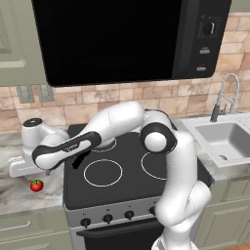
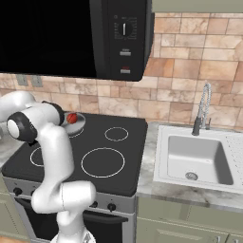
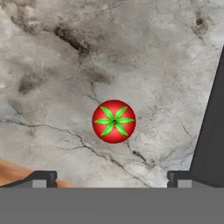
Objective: Place the pan on the rear left burner on the stove. Then place the tomato and the onion in the pan and turn on the rear left burner.
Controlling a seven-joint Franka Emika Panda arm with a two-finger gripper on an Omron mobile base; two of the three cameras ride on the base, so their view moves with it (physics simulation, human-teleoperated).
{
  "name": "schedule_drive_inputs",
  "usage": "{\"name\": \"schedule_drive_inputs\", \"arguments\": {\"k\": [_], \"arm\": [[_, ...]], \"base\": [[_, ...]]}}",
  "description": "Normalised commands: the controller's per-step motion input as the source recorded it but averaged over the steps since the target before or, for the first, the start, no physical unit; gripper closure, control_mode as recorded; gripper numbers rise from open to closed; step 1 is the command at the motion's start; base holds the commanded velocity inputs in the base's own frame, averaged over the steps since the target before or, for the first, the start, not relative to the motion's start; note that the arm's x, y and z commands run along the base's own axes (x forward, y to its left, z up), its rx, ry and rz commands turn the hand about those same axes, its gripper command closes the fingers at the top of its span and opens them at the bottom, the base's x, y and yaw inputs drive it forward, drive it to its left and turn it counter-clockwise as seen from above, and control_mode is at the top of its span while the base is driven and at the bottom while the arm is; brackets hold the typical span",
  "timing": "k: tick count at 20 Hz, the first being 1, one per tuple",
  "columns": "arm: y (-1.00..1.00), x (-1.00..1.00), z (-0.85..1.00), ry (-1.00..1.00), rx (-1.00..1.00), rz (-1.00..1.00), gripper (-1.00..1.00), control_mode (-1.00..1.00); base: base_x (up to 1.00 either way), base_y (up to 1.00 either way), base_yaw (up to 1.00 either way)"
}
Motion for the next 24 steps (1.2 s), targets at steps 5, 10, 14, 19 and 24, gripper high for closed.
{"name": "schedule_drive_inputs", "arguments": {"k": [5, 10, 14, 19, 24], "arm": [[0.05, 0.00, -0.11, 0.00, -0.04, 0.00, -1.00, -1.00], [0.00, 0.00, -0.15, 0.00, -0.07, 0.00, -1.00, -1.00], [0.00, 0.00, -0.11, 0.00, -0.05, 0.00, -1.00, -1.00], [0.00, 0.01, -0.07, 0.00, -0.01, 0.00, -1.00, -1.00], [0.00, 0.12, -0.12, 0.00, 0.00, 0.00, -1.00, -1.00]], "base": [[0.00, 0.00, 0.00], [0.00, 0.00, 0.00], [0.00, 0.00, 0.00], [0.00, 0.00, 0.00], [0.00, 0.00, 0.00]]}}
